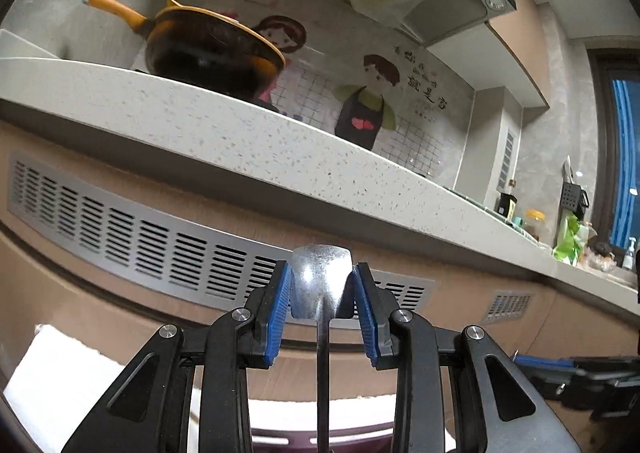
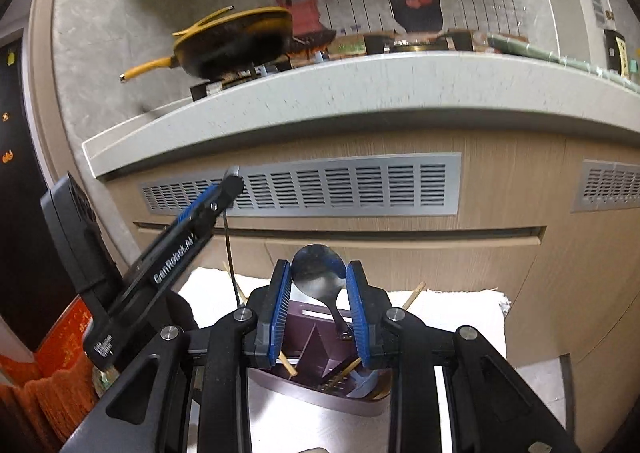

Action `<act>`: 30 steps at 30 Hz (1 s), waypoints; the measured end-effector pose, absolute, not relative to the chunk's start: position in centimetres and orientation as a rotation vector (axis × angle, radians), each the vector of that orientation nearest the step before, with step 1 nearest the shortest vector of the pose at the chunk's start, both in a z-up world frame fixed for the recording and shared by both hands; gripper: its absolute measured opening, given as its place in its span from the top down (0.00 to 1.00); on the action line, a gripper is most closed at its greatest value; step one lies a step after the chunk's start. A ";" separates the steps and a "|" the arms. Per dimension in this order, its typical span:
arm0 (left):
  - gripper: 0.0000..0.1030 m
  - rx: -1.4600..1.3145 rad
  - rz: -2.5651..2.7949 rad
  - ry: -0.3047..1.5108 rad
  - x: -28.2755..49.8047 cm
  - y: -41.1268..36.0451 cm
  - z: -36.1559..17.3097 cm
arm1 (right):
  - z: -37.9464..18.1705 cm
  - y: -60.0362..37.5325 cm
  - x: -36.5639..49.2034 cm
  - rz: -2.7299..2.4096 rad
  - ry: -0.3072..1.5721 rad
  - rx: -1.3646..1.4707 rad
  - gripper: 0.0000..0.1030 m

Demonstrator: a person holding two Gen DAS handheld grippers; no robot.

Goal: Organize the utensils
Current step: 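Lift the shovel spoon with the left tool while the right lifts the smiley spoon over the caddy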

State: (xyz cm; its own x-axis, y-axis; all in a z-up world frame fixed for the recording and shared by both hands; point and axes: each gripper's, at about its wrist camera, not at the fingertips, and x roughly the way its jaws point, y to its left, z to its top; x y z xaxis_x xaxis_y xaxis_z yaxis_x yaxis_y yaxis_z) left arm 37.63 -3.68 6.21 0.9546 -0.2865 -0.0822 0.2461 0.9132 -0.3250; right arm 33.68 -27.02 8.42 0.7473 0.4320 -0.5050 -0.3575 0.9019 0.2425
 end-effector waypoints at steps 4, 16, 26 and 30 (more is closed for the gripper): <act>0.68 -0.323 -0.299 0.177 38.5 -4.2 5.4 | 7.4 -27.0 34.1 0.435 0.596 0.133 0.75; 0.68 -0.261 -0.315 0.166 38.5 -6.4 3.6 | 4.5 -26.3 35.0 0.465 0.672 0.128 0.75; 0.68 -0.180 -0.319 0.236 37.6 -6.9 1.8 | 3.5 -26.5 34.7 0.461 0.685 0.131 0.75; 0.68 -0.223 -0.314 0.256 37.2 -5.8 0.9 | 3.5 -26.4 34.5 0.462 0.688 0.123 0.75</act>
